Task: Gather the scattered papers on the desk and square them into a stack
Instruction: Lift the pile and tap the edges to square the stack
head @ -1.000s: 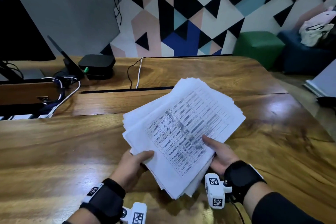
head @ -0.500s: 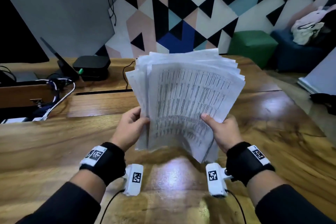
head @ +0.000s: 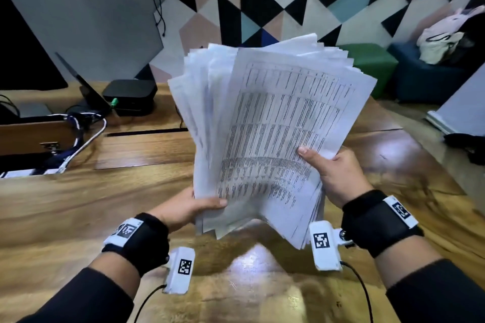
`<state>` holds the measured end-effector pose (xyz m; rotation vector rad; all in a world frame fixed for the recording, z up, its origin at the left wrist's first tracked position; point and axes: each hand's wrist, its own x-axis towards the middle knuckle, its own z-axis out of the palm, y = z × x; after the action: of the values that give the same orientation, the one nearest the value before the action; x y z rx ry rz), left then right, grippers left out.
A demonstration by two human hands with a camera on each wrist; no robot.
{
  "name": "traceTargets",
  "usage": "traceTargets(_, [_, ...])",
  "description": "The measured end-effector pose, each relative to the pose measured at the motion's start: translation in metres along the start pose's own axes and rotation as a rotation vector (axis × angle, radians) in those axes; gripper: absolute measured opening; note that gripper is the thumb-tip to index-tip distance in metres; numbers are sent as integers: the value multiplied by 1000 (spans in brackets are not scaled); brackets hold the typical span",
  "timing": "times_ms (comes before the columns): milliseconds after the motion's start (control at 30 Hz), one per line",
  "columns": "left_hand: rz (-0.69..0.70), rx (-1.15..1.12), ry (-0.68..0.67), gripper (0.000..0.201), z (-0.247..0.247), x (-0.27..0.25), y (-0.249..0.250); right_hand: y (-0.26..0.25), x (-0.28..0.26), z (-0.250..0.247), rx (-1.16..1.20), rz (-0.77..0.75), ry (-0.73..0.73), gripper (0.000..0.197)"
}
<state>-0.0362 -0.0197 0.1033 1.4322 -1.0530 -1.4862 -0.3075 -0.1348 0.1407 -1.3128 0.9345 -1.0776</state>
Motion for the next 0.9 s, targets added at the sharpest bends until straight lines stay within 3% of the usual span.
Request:
traceTargets(100, [-43,62,-30,26,3,-3,-4,-2,4,-4,-1,2,-37,19])
traceTargets(200, [-28,92,36,23,-3,0,3,-5,2,-3,-38,-33,-104,22])
traceTargets(267, [18,41,99,32,-6,2,10,-6,2,-4,-32,-50,-112,25])
traceTargets(333, [108,-54,189,18,-5,7,17,-7,1,-2,-45,-80,-101,24])
traceTargets(400, [230,-36,316,9,1,9,22,-8,-2,5,-43,-138,-54,20])
traceTargets(500, [395,-41,425,14,13,11,19,-4,-9,17,28,-191,101,22])
traceTargets(600, [404,17,500,16,25,8,3,17,-20,23,-18,-181,222,25])
traceTargets(800, [346,-20,607,19,30,14,-36,66,-32,20,-93,-36,191,36])
traceTargets(900, [359,-113,660,6,29,20,-42,71,-31,21,-78,-17,197,34])
